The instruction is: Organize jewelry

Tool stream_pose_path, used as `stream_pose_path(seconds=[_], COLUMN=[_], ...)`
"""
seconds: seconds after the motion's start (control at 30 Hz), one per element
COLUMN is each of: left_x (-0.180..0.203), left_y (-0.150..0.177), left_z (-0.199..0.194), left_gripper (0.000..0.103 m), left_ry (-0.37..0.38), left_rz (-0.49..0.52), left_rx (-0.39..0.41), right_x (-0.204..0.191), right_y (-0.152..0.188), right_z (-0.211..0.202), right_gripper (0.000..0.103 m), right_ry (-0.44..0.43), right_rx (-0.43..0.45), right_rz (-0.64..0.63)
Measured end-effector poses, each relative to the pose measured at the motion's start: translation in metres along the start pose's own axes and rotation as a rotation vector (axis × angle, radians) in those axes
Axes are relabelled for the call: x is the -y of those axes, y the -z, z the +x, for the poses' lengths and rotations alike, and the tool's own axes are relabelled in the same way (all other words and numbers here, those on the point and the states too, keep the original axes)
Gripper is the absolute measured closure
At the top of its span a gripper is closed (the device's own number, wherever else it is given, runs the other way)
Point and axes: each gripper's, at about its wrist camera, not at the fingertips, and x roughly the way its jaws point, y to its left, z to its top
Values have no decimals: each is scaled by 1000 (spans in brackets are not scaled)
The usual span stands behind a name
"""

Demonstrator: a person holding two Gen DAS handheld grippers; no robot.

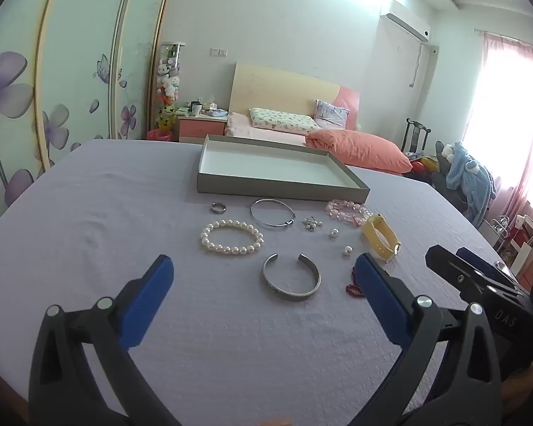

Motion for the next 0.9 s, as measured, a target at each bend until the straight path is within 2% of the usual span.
stream_pose_path(seconds=[0.9], left_x=[-5], left_y=[1], left_z=[0], left_gripper=[2], left_ry=[-5], left_rz=[6], left_rx=[-4], right_x=[0], right_y=[-1], right_z=[0], right_gripper=[1], right_ry=[1], right_rx=[-4], right_rz=[-4])
